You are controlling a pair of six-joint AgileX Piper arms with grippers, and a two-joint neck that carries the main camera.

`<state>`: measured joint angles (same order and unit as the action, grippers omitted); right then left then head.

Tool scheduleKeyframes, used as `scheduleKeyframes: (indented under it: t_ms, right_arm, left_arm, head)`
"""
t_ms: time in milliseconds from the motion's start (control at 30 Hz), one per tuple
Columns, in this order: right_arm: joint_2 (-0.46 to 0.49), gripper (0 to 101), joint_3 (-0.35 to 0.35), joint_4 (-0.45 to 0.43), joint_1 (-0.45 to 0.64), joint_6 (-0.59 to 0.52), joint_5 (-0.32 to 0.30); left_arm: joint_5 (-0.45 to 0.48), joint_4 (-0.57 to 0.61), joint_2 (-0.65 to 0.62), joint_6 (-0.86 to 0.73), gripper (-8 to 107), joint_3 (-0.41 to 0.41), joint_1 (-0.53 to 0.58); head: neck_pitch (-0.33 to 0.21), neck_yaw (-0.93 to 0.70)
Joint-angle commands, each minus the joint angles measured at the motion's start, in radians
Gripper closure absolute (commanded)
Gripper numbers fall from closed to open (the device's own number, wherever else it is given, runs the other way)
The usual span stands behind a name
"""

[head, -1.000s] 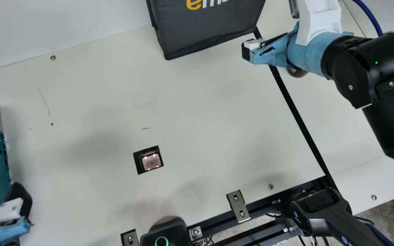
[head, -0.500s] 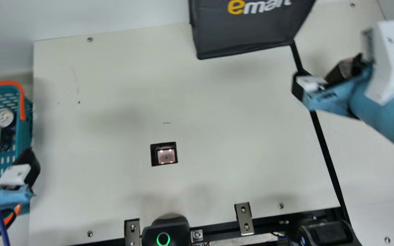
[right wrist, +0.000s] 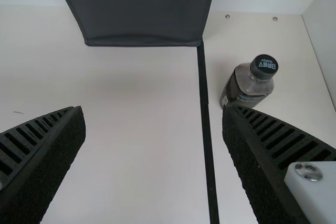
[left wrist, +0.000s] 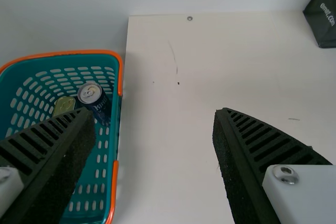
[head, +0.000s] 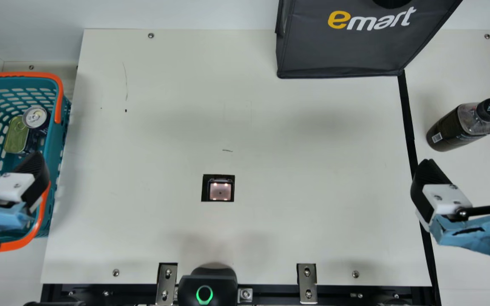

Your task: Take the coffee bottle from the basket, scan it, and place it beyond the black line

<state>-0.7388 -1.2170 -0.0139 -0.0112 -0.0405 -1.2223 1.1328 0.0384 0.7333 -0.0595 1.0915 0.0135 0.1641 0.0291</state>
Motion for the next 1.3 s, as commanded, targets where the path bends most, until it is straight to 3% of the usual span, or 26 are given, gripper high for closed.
scheduleKeyframes:
  t_ms: [0, 133, 167, 267, 1267]
  right_arm:
    - [0.0, 10, 0.0, 0.0, 0.0, 0.0, 0.0]
    - [0.001, 10, 0.0, 0.001, 0.0, 0.0, 0.0]
    - [0.001, 10, 0.0, 0.001, 0.0, 0.0, 0.0]
    - [0.001, 10, 0.0, 0.001, 0.0, 0.0, 0.0]
    - [0.001, 10, 0.0, 0.001, 0.0, 0.0, 0.0]
  left_arm:
    - [0.032, -0.005, 0.006, 0.004, 9, 0.047, 0.004]
    - [0.08, -0.013, 0.023, 0.013, 9, 0.112, 0.015]
    - [0.065, -0.011, 0.022, 0.011, 9, 0.084, 0.013]
    - [0.078, -0.011, 0.022, 0.014, 9, 0.112, 0.014]
    - [0.079, -0.011, 0.022, 0.014, 9, 0.112, 0.014]
  head:
    - [-0.026, -0.002]
    - [-0.026, -0.002]
    - [-0.026, -0.002]
    - [-0.026, -0.002]
    - [-0.026, -0.002]
